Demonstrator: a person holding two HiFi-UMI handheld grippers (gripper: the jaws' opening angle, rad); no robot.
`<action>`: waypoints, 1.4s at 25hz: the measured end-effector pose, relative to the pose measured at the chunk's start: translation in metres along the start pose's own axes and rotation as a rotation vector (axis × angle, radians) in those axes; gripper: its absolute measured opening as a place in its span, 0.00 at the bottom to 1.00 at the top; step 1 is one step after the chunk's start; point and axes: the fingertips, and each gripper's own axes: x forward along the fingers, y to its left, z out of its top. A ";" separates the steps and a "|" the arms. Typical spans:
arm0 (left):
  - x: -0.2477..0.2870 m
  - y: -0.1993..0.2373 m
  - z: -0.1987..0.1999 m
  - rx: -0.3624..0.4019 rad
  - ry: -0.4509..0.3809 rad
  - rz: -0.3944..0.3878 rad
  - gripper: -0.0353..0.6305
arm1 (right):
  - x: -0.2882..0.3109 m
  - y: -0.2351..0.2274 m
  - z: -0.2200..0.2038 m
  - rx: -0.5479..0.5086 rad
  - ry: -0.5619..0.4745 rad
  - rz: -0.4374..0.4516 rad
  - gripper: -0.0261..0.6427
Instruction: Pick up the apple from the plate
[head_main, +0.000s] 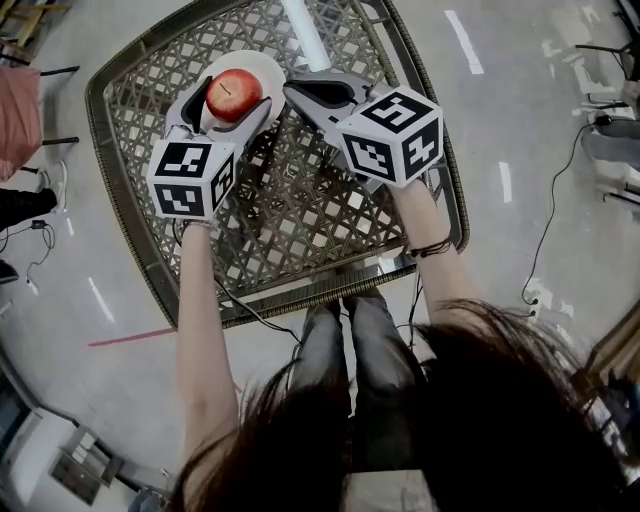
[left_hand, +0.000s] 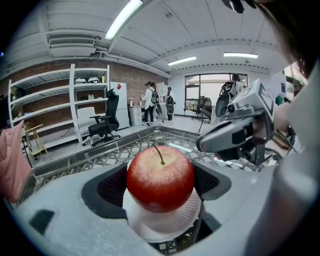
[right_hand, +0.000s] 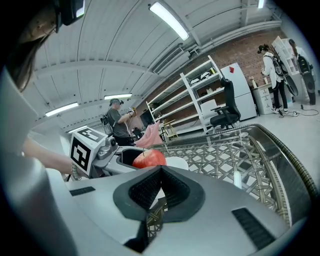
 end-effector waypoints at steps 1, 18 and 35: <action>-0.002 0.000 0.001 -0.004 -0.002 0.001 0.67 | -0.001 0.001 0.001 0.001 -0.001 -0.001 0.05; -0.051 -0.019 0.034 -0.103 -0.034 0.011 0.67 | -0.029 0.032 0.040 -0.012 -0.007 -0.005 0.05; -0.108 -0.043 0.069 -0.183 -0.073 0.020 0.67 | -0.057 0.077 0.080 -0.030 -0.032 0.013 0.05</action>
